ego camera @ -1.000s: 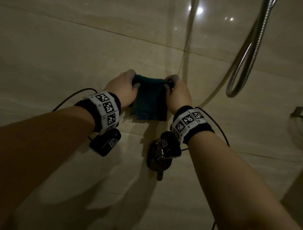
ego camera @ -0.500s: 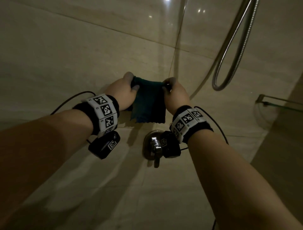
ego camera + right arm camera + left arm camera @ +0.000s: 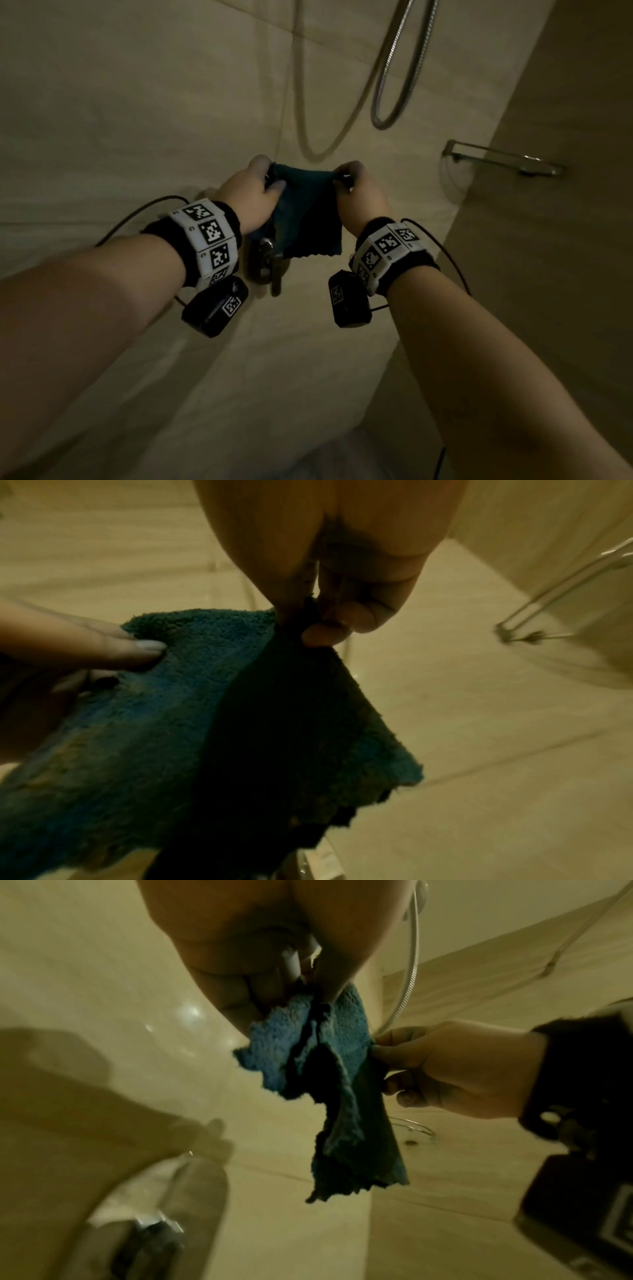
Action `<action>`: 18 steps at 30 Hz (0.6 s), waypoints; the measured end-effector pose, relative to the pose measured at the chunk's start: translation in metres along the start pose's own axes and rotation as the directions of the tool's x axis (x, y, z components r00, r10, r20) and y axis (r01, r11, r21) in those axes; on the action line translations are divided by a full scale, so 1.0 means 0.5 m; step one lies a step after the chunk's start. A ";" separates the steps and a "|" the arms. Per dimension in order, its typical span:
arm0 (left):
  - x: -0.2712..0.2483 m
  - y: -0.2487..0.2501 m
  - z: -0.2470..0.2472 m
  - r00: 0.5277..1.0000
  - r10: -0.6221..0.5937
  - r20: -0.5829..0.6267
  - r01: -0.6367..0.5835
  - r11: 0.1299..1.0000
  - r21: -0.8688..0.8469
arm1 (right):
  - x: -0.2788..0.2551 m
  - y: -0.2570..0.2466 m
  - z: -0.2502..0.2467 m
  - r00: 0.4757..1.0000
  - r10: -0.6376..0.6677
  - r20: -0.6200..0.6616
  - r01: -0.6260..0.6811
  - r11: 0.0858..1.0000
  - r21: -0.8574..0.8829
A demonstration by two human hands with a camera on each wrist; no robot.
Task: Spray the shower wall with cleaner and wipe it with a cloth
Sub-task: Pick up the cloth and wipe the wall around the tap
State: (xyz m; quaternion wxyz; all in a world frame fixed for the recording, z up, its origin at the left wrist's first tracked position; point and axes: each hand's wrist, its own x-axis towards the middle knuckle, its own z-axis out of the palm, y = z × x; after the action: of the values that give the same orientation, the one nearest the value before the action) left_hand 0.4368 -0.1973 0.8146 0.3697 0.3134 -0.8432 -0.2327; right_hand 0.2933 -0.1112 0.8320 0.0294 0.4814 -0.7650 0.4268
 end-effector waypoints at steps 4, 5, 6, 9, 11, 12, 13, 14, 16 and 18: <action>-0.020 0.012 0.060 0.993 0.021 0.112 -0.015 0.998 -0.054 | -0.032 0.063 -0.013 0.994 0.104 -0.021 -0.104 0.995 0.000; -0.025 0.014 0.078 0.990 0.027 0.137 -0.020 0.998 -0.058 | -0.042 0.080 -0.016 0.990 0.137 -0.017 -0.137 0.991 0.006; -0.029 0.014 0.088 0.988 0.033 0.148 -0.026 0.998 -0.049 | -0.047 0.088 -0.016 0.988 0.153 -0.004 -0.153 0.988 0.009; -0.044 0.023 0.141 0.975 0.042 0.217 -0.041 0.999 -0.006 | -0.081 0.134 -0.032 0.974 0.228 0.000 -0.228 0.974 -0.007; -0.054 0.033 0.175 0.963 0.054 0.264 -0.049 0.999 -0.024 | -0.103 0.165 -0.047 0.962 0.273 -0.006 -0.273 0.962 -0.025; -0.059 0.038 0.193 0.955 0.069 0.287 -0.056 0.997 -0.053 | -0.113 0.181 -0.054 0.956 0.294 -0.009 -0.294 0.955 -0.036; -0.063 0.042 0.211 0.948 0.081 0.309 -0.061 0.995 -0.073 | -0.124 0.196 -0.061 0.948 0.317 -0.011 -0.317 0.947 -0.044; -0.068 0.046 0.229 0.941 0.093 0.326 -0.068 0.994 -0.089 | -0.134 0.211 -0.068 0.940 0.342 -0.013 -0.342 0.938 -0.051; -0.077 0.053 0.267 0.924 0.119 0.363 -0.082 0.990 -0.114 | -0.154 0.241 -0.080 0.922 0.386 -0.024 -0.387 0.921 -0.049; -0.089 0.059 0.305 0.912 0.139 0.385 -0.093 0.986 -0.136 | -0.176 0.271 -0.090 0.907 0.419 -0.037 -0.421 0.905 -0.059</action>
State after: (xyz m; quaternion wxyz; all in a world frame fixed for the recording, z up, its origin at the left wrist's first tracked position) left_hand 0.3327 -0.1210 0.7172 0.2234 0.1878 -0.9026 -0.3166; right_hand 0.2208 0.0054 0.7357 -0.0385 0.2994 -0.8638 0.4035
